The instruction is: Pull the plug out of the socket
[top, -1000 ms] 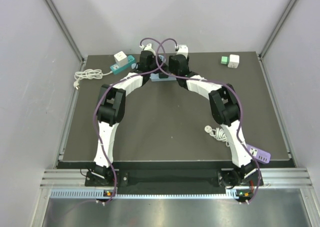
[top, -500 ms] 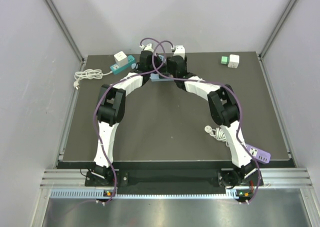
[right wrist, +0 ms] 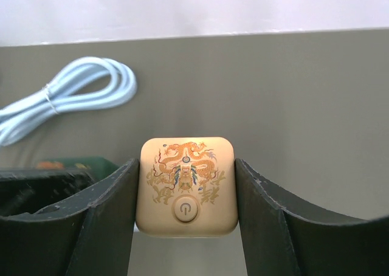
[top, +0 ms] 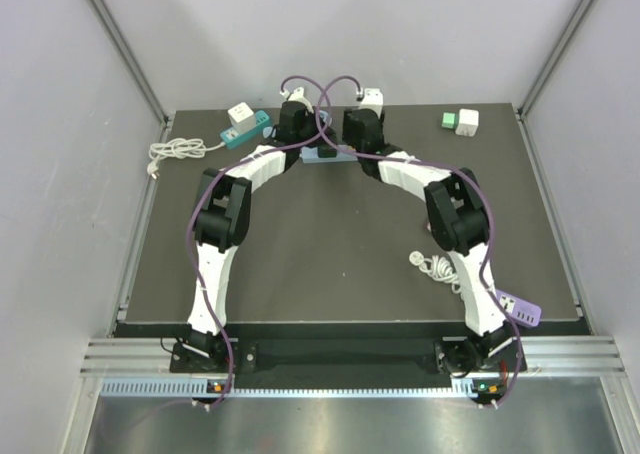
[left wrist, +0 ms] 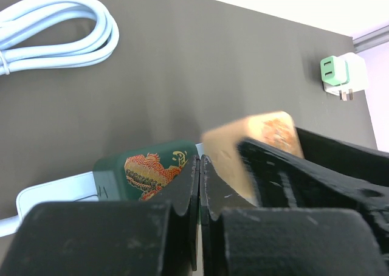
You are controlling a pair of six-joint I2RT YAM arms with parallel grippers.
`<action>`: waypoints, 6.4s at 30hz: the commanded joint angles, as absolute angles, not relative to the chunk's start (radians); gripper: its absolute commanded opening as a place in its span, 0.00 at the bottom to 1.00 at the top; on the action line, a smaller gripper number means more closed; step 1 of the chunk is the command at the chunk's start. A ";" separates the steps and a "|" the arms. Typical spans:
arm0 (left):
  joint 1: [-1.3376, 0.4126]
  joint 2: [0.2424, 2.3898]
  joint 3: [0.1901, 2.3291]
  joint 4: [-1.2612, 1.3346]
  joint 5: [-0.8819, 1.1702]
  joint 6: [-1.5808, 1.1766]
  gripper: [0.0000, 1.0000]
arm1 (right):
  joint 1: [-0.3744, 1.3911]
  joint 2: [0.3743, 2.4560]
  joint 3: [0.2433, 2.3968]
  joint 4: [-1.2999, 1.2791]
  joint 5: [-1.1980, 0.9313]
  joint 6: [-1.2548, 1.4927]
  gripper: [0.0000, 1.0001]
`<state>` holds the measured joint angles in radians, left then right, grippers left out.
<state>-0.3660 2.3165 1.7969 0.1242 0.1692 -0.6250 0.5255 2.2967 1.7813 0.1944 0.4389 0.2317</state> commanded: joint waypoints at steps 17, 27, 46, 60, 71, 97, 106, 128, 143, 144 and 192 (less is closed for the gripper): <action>-0.373 2.416 1.709 -0.195 0.235 -0.558 0.00 | 0.193 1.577 1.140 -0.022 -0.110 0.563 0.00; -0.374 2.411 1.689 -0.140 0.273 -0.572 0.00 | 0.181 1.523 0.910 0.066 -0.261 0.515 0.00; -0.393 2.257 1.485 0.161 0.423 -0.539 0.00 | 0.227 1.629 0.899 0.115 -0.161 0.430 0.33; -0.411 1.930 1.160 0.604 0.361 -0.462 0.19 | 0.268 1.457 0.974 -0.049 0.086 0.331 1.00; -0.382 1.959 1.387 0.440 0.155 -0.431 0.27 | 0.336 1.834 1.385 0.159 0.081 0.391 0.90; -0.305 2.194 1.552 0.471 0.078 -0.433 0.12 | 0.419 2.501 2.076 0.143 -0.063 0.521 0.25; -0.290 2.195 1.528 0.402 0.046 -0.538 0.12 | 0.430 2.413 1.858 0.206 -0.084 0.512 0.18; -0.275 2.146 1.560 0.014 -0.089 -1.055 0.56 | 0.443 2.330 1.744 0.230 -0.066 0.459 0.11; -0.348 2.020 1.670 -0.285 -0.342 -1.167 0.60 | 0.442 2.310 1.735 0.244 -0.067 0.459 0.11; -0.347 2.031 1.690 -0.322 -0.333 -1.201 0.60 | 0.442 2.304 1.730 0.248 -0.071 0.457 0.11; -0.276 2.160 1.249 0.735 0.025 -1.017 0.00 | 0.276 2.230 1.796 0.155 -0.623 0.387 0.71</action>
<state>-0.3096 2.1593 1.3273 0.3260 -0.1673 -1.2221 0.3115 2.3184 1.7348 0.1665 -0.4088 0.4847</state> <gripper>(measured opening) 0.374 0.676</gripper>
